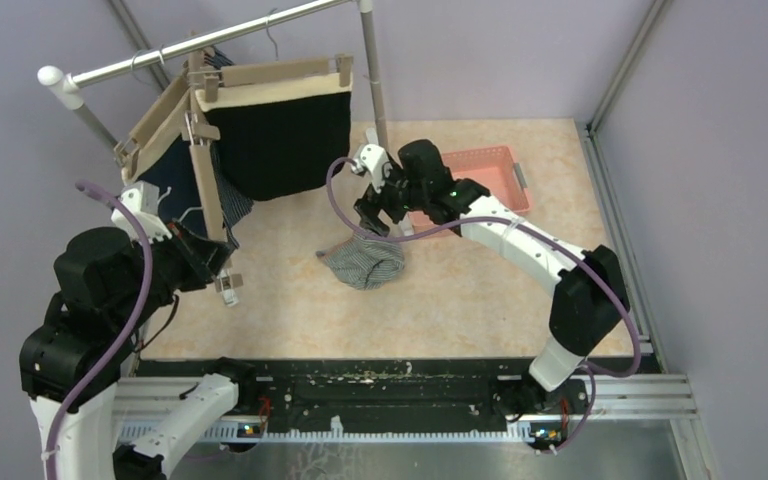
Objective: Remove the underwear clipped to the hanger
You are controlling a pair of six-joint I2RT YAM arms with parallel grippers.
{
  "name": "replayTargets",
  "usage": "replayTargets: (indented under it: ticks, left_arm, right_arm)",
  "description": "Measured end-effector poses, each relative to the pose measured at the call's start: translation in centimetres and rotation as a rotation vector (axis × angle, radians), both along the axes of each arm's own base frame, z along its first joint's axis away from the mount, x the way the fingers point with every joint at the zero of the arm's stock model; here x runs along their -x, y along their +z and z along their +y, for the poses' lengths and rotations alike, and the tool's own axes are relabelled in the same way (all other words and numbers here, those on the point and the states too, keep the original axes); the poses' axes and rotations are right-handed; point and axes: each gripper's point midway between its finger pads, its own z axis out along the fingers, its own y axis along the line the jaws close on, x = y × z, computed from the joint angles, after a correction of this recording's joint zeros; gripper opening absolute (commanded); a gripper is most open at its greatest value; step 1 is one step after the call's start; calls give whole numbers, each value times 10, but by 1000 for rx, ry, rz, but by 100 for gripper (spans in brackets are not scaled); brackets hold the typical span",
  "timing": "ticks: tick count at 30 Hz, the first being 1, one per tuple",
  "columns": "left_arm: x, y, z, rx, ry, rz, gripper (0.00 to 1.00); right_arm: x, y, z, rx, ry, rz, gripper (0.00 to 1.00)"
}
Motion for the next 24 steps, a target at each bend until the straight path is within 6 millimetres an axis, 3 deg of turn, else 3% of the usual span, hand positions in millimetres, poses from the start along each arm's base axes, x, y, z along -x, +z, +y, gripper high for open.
replayTargets:
  ticks: [3,8,13,15,16,17,18,24]
  left_arm:
    - [-3,1,-6,-27,-55,-34,0]
    - [-8,3,-13,-51,-111,-71,0]
    - [-5,20,-19,-46,-161,-165,0]
    - [-2,29,-19,-46,-171,-201,0]
    - [-1,33,-19,-47,-173,-214,0]
    - [0,37,-18,-47,-174,-228,0]
    - [1,40,-18,-48,-174,-238,0]
    - [8,56,-11,-75,-162,-299,0]
  right_arm:
    - [1,-18,4,16,12,28,86]
    - [8,-70,6,77,14,115,87]
    - [7,-108,8,127,2,184,84]
    - [7,-119,8,137,-5,205,71]
    - [7,-124,8,143,-8,216,57]
    - [7,-130,8,149,-14,228,24]
    - [7,-134,8,157,-18,234,0]
    - [4,-153,3,189,-71,272,0]
